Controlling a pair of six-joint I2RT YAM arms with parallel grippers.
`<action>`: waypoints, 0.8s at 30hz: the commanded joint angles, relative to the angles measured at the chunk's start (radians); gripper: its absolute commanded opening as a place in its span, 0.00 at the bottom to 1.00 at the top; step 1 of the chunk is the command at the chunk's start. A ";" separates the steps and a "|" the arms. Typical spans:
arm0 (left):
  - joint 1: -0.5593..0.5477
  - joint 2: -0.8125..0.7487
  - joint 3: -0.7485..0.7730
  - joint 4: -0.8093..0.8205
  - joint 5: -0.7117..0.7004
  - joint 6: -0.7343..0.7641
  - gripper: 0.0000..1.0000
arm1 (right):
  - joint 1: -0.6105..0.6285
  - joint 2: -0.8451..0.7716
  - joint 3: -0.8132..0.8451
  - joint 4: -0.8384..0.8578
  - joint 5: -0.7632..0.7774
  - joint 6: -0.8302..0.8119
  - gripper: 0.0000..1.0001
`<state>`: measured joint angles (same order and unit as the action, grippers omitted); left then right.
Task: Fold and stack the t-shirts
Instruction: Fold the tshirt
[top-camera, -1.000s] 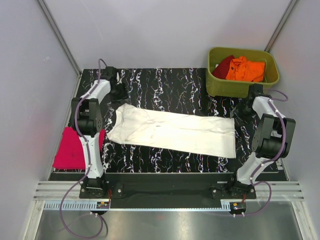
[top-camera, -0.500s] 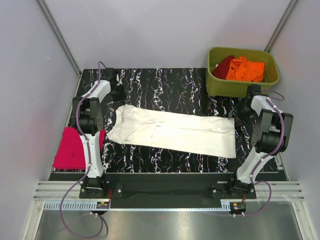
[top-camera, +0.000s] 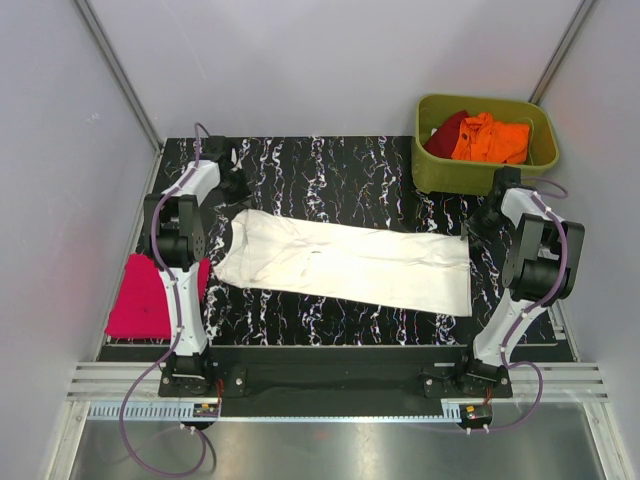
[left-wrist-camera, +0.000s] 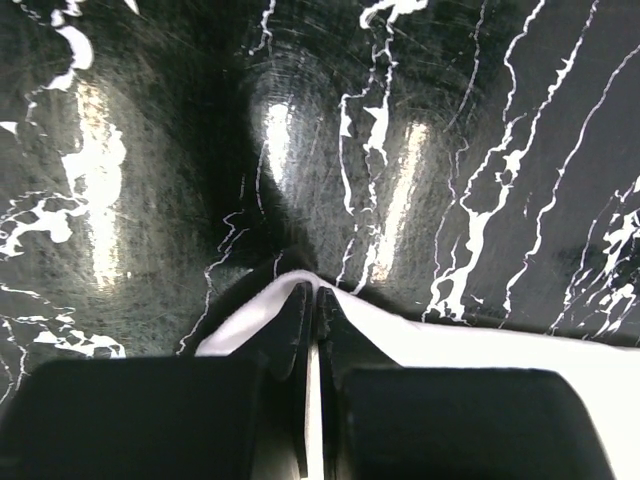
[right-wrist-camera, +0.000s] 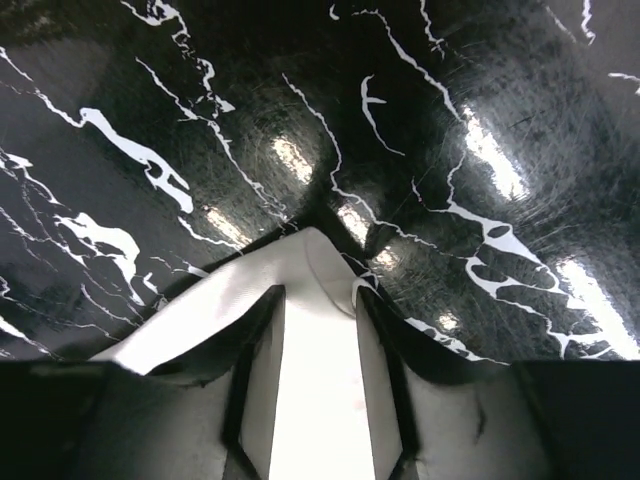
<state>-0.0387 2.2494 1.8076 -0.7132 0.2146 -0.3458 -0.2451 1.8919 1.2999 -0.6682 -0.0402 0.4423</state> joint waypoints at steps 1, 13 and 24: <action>0.017 -0.024 0.002 0.018 -0.035 0.001 0.00 | -0.003 -0.019 0.018 0.013 0.063 -0.008 0.36; 0.037 -0.028 0.018 0.063 -0.064 -0.024 0.00 | -0.008 -0.053 -0.051 0.056 0.232 0.004 0.00; 0.039 -0.050 0.012 0.044 -0.053 -0.010 0.19 | -0.013 -0.039 -0.036 0.020 0.148 0.012 0.14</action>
<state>-0.0105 2.2494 1.8057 -0.6971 0.1825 -0.3653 -0.2462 1.8877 1.2484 -0.6407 0.1188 0.4507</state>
